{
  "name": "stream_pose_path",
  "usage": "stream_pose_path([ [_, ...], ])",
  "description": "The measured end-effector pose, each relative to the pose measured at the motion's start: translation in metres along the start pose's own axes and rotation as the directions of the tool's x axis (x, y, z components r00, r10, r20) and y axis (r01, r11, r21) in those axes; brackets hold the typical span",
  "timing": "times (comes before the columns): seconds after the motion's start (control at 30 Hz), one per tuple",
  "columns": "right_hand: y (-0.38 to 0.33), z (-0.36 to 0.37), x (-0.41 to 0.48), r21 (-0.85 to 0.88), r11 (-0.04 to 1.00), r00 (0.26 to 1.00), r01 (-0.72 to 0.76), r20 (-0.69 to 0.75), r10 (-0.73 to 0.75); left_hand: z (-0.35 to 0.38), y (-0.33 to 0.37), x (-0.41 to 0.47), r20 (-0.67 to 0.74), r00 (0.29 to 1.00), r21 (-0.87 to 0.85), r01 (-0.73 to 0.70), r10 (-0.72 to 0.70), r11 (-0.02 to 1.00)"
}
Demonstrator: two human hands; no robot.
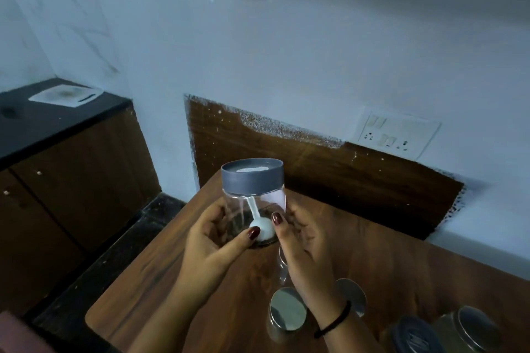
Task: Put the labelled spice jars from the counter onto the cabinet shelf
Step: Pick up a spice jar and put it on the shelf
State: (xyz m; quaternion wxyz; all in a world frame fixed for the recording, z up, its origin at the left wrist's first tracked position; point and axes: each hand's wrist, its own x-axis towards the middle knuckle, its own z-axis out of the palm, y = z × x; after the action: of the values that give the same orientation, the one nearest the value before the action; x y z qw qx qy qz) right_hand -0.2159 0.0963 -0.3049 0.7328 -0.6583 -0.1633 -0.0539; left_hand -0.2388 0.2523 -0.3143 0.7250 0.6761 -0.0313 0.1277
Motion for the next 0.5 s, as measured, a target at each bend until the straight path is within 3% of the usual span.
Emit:
stream_pose_path([
  [0.3,-0.012,-0.011,0.012,0.081,0.997,1.000,-0.010,-0.017,0.012,0.021,0.018,0.010,0.070,0.993,0.039,-0.098,0.095,0.994],
  [0.4,-0.018,-0.013,0.017,0.159,0.986,0.999,-0.047,-0.013,0.049,0.018,0.020,0.013,0.029,0.998,-0.024,-0.059,0.059,0.998],
  [0.5,-0.027,-0.014,0.021,0.212,0.974,0.997,-0.081,0.031,0.076,0.015,0.018,0.023,0.008,0.997,-0.026,0.076,-0.076,0.997],
])
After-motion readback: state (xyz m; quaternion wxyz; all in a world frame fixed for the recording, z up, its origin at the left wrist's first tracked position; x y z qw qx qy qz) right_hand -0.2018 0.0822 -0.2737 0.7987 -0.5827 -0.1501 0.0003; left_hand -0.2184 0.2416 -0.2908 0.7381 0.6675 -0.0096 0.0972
